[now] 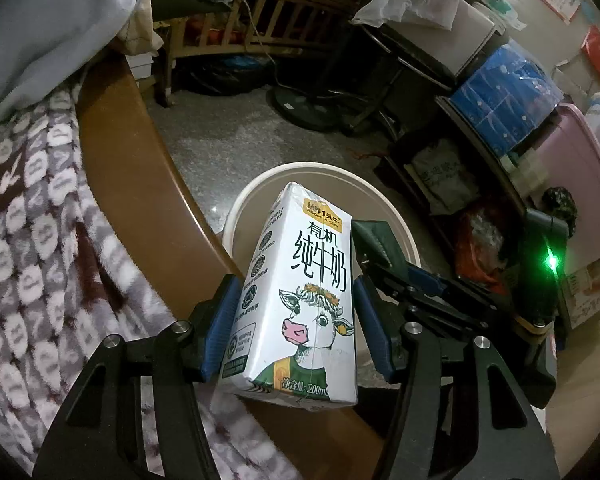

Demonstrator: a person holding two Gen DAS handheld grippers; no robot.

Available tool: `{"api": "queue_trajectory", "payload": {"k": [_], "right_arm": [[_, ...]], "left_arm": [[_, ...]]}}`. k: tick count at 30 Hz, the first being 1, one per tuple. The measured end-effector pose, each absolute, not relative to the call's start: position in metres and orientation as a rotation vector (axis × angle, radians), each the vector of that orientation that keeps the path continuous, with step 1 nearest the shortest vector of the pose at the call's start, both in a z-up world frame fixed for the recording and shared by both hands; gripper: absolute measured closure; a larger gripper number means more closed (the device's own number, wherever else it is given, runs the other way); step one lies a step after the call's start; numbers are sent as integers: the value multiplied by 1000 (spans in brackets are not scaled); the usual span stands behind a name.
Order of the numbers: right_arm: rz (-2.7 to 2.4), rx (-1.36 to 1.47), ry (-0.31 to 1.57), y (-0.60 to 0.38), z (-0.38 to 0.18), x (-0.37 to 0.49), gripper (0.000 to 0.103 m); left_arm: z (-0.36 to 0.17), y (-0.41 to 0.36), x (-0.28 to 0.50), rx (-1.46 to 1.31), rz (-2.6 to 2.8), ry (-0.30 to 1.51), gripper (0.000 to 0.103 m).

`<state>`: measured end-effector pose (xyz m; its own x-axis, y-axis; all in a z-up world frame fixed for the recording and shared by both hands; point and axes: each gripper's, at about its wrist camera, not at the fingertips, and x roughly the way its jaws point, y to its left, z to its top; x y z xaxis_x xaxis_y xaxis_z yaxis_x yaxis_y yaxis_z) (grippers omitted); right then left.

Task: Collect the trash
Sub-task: 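Carry the green packet and milk carton over the bucket and release both, then return both open grippers to the bed clutter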

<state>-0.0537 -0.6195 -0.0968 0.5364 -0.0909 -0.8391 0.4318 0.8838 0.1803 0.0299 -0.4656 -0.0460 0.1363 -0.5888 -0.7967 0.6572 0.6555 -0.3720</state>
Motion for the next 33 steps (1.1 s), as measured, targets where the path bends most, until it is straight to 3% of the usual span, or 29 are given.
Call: {"api": "queue_trajectory", "payload": {"k": [2, 5, 14, 27, 33], "right_arm": [[-329, 395, 960, -621, -97, -54, 74], [-354, 406, 952, -625, -97, -55, 59], [-355, 400, 938, -622, -92, -54, 58], [-229, 299, 884, -560, -59, -36, 58], [-56, 300, 854, -501, -33, -21, 45]], "left_arm": [[-45, -467, 30, 61, -918, 1115, 46], [-43, -468, 29, 43, -934, 1108, 45], [-32, -443, 26, 49, -907, 1094, 43], [-7, -335, 13, 145, -687, 969, 43], [-3, -255, 9, 153, -583, 947, 43]]}}
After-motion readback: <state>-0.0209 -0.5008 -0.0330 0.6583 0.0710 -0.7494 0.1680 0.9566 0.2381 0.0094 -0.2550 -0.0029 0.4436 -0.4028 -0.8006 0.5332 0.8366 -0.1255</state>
